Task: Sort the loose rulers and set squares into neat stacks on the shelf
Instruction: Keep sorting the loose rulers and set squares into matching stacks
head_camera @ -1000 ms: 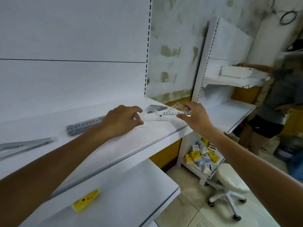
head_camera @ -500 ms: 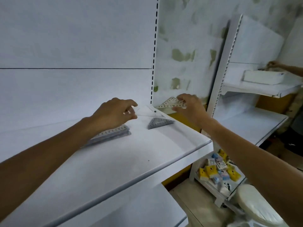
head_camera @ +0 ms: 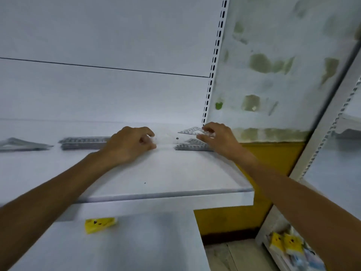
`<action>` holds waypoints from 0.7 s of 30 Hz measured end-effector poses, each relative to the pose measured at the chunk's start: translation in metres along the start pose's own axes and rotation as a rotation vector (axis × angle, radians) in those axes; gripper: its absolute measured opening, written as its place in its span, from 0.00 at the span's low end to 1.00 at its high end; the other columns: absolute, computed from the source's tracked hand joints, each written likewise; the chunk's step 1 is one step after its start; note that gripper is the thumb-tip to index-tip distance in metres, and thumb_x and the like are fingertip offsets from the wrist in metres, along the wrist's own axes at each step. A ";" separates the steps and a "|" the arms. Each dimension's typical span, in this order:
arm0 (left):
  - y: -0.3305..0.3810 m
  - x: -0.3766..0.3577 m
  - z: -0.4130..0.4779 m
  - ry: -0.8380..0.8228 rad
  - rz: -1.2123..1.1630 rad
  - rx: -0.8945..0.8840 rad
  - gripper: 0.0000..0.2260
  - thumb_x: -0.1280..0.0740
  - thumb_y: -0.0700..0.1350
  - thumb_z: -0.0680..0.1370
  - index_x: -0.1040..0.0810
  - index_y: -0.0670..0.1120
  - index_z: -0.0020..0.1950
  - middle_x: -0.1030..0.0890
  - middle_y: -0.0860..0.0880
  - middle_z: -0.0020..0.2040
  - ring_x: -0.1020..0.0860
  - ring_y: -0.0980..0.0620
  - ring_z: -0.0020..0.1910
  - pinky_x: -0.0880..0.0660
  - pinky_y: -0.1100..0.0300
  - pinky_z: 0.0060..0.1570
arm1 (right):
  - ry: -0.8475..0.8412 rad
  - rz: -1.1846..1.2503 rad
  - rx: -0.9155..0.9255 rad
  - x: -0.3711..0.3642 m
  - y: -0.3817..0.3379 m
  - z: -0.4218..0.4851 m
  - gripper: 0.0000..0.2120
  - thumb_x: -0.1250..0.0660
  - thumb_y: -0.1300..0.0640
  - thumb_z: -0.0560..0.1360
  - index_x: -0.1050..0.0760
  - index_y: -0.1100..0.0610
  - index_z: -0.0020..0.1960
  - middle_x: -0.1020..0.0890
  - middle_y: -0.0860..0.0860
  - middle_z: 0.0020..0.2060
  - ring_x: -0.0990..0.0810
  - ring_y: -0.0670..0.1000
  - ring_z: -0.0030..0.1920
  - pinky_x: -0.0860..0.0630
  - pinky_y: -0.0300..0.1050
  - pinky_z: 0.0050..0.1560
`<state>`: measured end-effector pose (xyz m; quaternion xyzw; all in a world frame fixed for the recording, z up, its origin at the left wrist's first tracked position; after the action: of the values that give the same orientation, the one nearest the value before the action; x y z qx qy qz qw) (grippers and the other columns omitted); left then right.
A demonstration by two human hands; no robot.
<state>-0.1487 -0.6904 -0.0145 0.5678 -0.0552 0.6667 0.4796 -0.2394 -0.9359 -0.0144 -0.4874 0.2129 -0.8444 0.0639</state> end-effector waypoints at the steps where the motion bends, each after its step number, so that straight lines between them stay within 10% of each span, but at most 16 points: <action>1: 0.000 -0.003 -0.005 -0.002 0.011 0.017 0.08 0.33 0.48 0.74 0.23 0.53 0.53 0.21 0.63 0.39 0.23 0.57 0.45 0.28 0.59 0.47 | -0.019 0.016 0.000 -0.003 0.003 -0.001 0.19 0.31 0.48 0.72 0.25 0.59 0.58 0.21 0.53 0.54 0.29 0.46 0.49 0.38 0.33 0.45; 21: 0.009 -0.005 -0.008 0.081 0.045 0.062 0.10 0.30 0.50 0.72 0.21 0.49 0.52 0.21 0.56 0.41 0.24 0.52 0.45 0.29 0.59 0.48 | -0.076 0.085 0.038 -0.023 0.012 -0.001 0.17 0.30 0.44 0.69 0.22 0.52 0.53 0.19 0.49 0.53 0.25 0.50 0.55 0.29 0.53 0.59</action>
<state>-0.1614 -0.6930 -0.0170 0.5537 -0.0278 0.7010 0.4485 -0.2295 -0.9393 -0.0378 -0.5082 0.2148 -0.8258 0.1167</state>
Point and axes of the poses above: each hand's wrist, its own z-axis towards the middle knuckle, its own x-axis out of the back of the hand, y = z × x, the point moved 3 cm from there along z, towards the middle knuckle
